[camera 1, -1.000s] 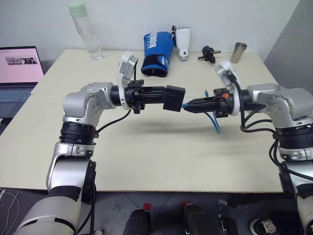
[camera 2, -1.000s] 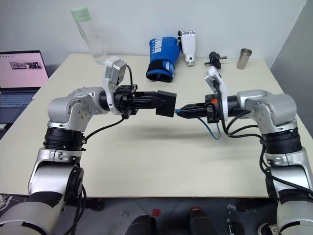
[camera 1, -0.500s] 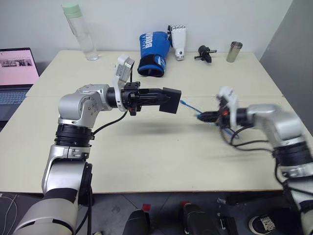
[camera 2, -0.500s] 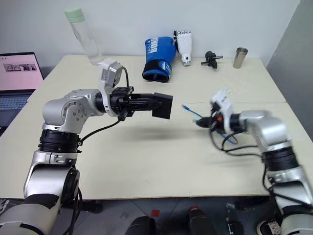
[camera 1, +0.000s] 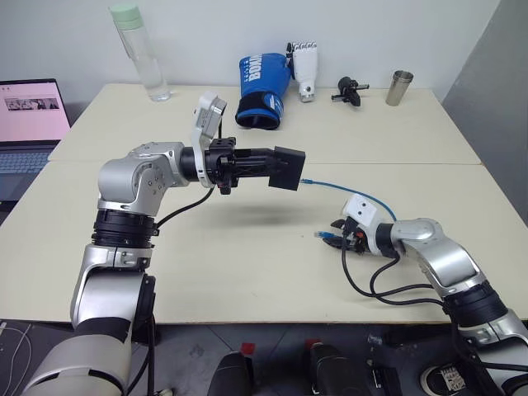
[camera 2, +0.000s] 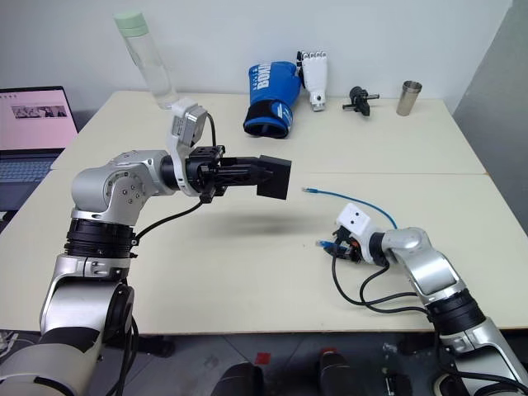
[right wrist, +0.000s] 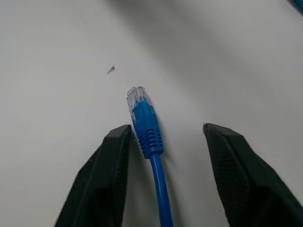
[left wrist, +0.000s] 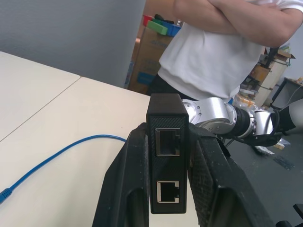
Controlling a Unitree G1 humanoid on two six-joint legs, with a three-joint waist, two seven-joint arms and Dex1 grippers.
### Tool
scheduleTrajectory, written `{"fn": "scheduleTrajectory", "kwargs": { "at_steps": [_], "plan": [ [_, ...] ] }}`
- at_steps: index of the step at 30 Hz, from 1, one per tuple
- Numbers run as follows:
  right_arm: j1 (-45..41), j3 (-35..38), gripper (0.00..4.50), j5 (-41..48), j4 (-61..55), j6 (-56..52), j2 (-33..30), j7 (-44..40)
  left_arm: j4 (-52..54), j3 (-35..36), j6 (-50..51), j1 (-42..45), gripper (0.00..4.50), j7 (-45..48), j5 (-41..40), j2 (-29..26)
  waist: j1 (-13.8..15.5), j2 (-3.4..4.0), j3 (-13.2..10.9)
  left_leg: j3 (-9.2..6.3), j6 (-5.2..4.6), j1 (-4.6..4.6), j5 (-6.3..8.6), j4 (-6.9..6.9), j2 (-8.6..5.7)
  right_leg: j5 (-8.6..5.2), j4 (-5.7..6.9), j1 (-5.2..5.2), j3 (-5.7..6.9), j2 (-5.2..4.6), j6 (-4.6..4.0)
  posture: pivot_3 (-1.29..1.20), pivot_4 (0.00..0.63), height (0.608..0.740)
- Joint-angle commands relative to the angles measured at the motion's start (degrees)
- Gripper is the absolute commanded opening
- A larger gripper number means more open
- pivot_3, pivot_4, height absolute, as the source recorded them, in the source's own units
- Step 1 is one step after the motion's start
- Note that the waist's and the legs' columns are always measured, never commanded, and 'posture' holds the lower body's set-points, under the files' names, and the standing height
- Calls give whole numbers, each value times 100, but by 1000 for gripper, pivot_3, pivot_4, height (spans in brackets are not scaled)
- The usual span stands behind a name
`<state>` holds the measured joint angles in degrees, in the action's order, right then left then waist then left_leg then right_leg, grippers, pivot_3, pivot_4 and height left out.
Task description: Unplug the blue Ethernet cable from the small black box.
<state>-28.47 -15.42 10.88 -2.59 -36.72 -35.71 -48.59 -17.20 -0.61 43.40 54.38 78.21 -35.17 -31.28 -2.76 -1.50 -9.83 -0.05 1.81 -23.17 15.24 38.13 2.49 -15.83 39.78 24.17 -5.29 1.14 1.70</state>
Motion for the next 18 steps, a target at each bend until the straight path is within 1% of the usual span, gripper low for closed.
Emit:
{"fn": "scheduleTrajectory", "kwargs": {
  "at_steps": [1, 2, 3, 4, 5, 6, 7, 10, 13, 16, 18],
  "plan": [
    [-255, 602, 3450, 742, -754, -755, -204, -383, 168, 142, -66, 42, 768, 38, -81, -68, 3, 0, 0, -1, 0, 0, 0, 0, 0, 0, 0, 0, 1, 0, 0, 0, 150, 740],
    [-328, 764, 3746, 1013, -944, -1074, -263, -486, 152, 153, -78, 45, 768, 43, -74, -87, 4, 0, 0, -2, 0, 0, 0, 0, 0, 0, 0, 0, 2, 0, 0, 0, 150, 740],
    [-374, 867, 3797, 1192, -1067, -1292, -302, -541, 143, 160, -84, 45, 768, 45, -71, -98, 5, 0, 0, -2, 0, 0, 0, 0, 0, 0, 1, 0, 1, 0, 0, 0, 150, 740],
    [-527, 1200, 4069, 1633, -1252, -1817, -356, -577, 133, 192, -88, 28, 768, 39, -67, -142, 5, 0, 0, -2, 0, 0, 0, 0, 0, 0, 1, 0, 1, 0, 0, 0, 150, 740],
    [-678, 1494, 4212, 2002, -1362, -2286, -383, -579, 115, 222, -97, 14, 768, 26, -58, -180, 6, 0, 0, -3, 0, 0, 0, -1, 0, 0, 0, 0, 2, 0, 0, 0, 150, 740],
    [-813, 1764, 4472, 2346, -1459, -2715, -400, -568, 108, 250, -110, -9, 768, 9, -48, -215, 5, 1, -2, -5, 0, 0, 0, 0, 1, 0, -1, -2, 4, 0, 0, 0, 150, 740],
    [-979, 2058, 4497, 2739, -1533, -3174, -412, -563, 105, 285, -123, -42, 768, -17, -43, -252, 4, 1, -2, -4, 0, 0, 0, -1, 1, 0, 1, -1, 2, 0, 0, 0, 150, 740],
    [-1387, 2698, 4497, 3442, -1580, -3997, -339, -348, 106, 389, -167, -137, 768, -108, -26, -335, 5, 1, -1, -10, -1, 1, 0, -2, 3, 0, -1, -3, 9, 0, -1, 0, 150, 740],
    [-1787, 3258, 4497, 3941, -1695, -4506, -228, -14, 56, 675, -310, -341, 768, -435, 8, -411, 7, 1, -1, -9, -2, 2, 1, -4, 3, 0, -2, -5, 9, 0, -1, 0, 150, 740],
    [-1925, 3418, 4497, 4181, -1864, -4599, -66, 343, -102, 913, -641, -460, 768, -940, 156, -358, 7, 1, -2, -5, -2, 0, 1, -4, 2, 0, -3, -3, 5, -3, -1, 0, 150, 740],
    [-1900, 3327, 4497, 4056, -1979, -4362, 39, 635, -282, 1016, -1095, -479, 768, -1489, 420, -232, 11, 1, -1, -8, -2, 0, 1, -4, 3, 0, -3, -3, 8, -3, -1, 0, 150, 740]
  ]
}}
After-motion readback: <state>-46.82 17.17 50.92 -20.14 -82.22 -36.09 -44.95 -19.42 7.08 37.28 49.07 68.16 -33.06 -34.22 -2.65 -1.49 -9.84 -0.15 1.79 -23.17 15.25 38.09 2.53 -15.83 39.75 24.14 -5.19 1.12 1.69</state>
